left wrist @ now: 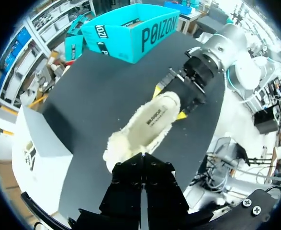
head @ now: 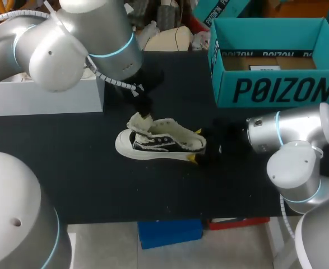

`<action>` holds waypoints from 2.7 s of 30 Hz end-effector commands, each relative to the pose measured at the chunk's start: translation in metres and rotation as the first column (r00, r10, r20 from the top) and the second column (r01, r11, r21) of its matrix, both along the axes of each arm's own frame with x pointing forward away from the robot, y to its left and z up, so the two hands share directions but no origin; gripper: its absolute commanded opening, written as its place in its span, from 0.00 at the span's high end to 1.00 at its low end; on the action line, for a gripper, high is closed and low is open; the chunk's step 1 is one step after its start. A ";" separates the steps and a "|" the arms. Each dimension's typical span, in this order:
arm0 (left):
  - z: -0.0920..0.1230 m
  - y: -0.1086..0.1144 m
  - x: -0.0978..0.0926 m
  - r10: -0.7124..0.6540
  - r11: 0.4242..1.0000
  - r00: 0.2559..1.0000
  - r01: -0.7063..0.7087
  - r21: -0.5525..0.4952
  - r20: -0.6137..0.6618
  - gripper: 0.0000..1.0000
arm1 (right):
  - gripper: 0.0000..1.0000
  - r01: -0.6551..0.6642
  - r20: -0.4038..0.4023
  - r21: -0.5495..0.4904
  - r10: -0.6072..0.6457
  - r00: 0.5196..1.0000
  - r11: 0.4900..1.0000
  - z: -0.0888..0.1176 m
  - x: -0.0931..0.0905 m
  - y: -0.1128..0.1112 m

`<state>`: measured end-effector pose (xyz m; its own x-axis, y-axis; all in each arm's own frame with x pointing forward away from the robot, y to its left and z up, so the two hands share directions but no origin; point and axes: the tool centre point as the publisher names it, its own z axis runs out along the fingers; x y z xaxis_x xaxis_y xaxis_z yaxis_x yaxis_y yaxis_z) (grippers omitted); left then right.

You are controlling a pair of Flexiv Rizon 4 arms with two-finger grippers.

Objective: Take the shoe out of the shoebox, open the shoe tongue, remove and reinsert the insole, then place the shoe into the shoebox

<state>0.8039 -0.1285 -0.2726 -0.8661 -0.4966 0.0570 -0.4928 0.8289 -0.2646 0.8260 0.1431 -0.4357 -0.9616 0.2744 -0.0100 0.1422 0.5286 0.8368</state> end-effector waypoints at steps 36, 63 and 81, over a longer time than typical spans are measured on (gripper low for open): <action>-0.057 -0.041 0.026 -0.703 0.707 0.653 0.685 -0.175 -0.282 1.00 | 1.00 0.002 -0.001 -0.001 -0.002 1.000 1.000 -0.002 0.001 0.001; -0.113 -0.054 0.018 -0.687 0.727 0.691 0.663 -0.180 -0.227 1.00 | 1.00 0.002 -0.001 -0.001 -0.002 1.000 1.000 -0.002 0.001 0.001; -0.109 -0.055 0.017 -0.672 0.740 0.703 0.640 -0.207 -0.233 1.00 | 1.00 0.002 -0.001 -0.001 -0.002 1.000 1.000 -0.002 0.001 0.001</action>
